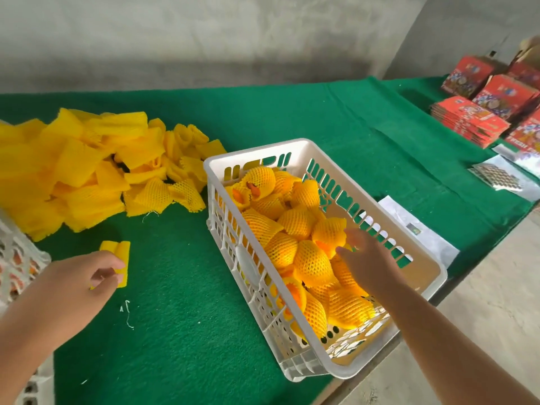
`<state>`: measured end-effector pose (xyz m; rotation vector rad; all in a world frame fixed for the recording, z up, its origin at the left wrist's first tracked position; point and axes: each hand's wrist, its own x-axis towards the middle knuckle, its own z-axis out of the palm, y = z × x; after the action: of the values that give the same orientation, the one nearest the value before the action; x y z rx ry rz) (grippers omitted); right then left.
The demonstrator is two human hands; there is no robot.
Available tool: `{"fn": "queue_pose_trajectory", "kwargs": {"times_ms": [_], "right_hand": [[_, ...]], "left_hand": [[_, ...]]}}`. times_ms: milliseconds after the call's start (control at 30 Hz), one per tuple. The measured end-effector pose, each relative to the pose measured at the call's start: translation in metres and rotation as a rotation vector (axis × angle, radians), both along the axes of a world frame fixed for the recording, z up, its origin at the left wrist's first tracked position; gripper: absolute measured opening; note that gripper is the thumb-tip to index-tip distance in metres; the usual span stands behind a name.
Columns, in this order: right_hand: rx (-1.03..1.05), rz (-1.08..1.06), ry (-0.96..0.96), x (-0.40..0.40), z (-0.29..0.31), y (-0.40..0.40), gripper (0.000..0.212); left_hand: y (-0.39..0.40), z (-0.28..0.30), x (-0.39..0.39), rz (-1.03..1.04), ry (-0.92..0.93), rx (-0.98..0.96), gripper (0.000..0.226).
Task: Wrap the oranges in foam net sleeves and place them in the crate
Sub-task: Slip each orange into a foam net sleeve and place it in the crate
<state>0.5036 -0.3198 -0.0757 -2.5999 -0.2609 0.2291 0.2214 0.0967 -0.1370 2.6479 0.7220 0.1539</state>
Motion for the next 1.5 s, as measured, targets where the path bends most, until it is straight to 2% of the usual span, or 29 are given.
{"fn": "queue_pose_trajectory", "kwargs": {"times_ms": [100, 200, 300, 433, 567, 700, 833, 900, 967, 1067, 1200, 1267, 1300, 1367, 1433, 1500], "right_hand": [[0.047, 0.162, 0.073, -0.072, 0.011, 0.012, 0.038], [0.067, 0.282, 0.037, -0.118, 0.016, 0.042, 0.045], [0.115, 0.335, -0.024, -0.133, 0.016, 0.083, 0.050], [0.102, 0.392, -0.045, -0.125, 0.009, 0.105, 0.058], [0.096, 0.407, -0.023, -0.114, 0.001, 0.101, 0.061], [0.099, 0.392, -0.050, -0.115, -0.008, 0.105, 0.054], [0.049, 0.400, -0.116, -0.115, -0.008, 0.109, 0.057], [0.012, 0.409, -0.162, -0.115, -0.013, 0.108, 0.061], [-0.022, 0.409, -0.150, -0.110, -0.022, 0.106, 0.065], [-0.061, 0.396, 0.027, -0.091, -0.057, 0.105, 0.058], [-0.065, 0.475, 0.113, -0.072, -0.081, 0.104, 0.054], [-0.060, 0.491, 0.123, -0.078, -0.074, 0.104, 0.051], [-0.069, 0.479, 0.108, -0.084, -0.065, 0.104, 0.049], [-0.076, 0.430, 0.036, -0.100, -0.039, 0.105, 0.054], [-0.057, 0.392, -0.035, -0.116, -0.015, 0.109, 0.060], [-0.048, 0.375, -0.068, -0.126, -0.004, 0.113, 0.061]], "left_hand": [[-0.014, 0.027, 0.004, 0.058, 0.008, -0.064, 0.015], [-0.025, 0.042, 0.007, 0.129, 0.073, -0.043, 0.020], [-0.042, 0.052, 0.004, 0.154, 0.101, -0.024, 0.027], [-0.058, 0.072, -0.019, 0.117, -0.019, 0.034, 0.027], [-0.055, 0.081, -0.084, 0.221, -0.181, 0.158, 0.021], [-0.038, 0.068, -0.160, 0.401, -0.064, 0.220, 0.026], [-0.024, 0.044, -0.201, 0.603, 0.277, 0.028, 0.058], [-0.022, 0.033, -0.205, 0.628, 0.361, 0.018, 0.069], [-0.024, 0.027, -0.204, 0.605, 0.358, 0.072, 0.073], [-0.026, 0.025, -0.207, 0.613, 0.306, 0.066, 0.074], [-0.029, 0.043, -0.209, 0.723, 0.129, -0.017, 0.067], [-0.036, 0.057, -0.207, 0.797, -0.031, -0.131, 0.064], [-0.039, 0.065, -0.205, 0.829, -0.151, -0.261, 0.058], [-0.045, 0.083, -0.197, 0.900, -0.516, -0.745, 0.041], [-0.054, 0.094, -0.185, 0.882, -0.844, -1.281, 0.036], [-0.061, 0.104, -0.173, 0.835, -0.983, -1.530, 0.040]]}}
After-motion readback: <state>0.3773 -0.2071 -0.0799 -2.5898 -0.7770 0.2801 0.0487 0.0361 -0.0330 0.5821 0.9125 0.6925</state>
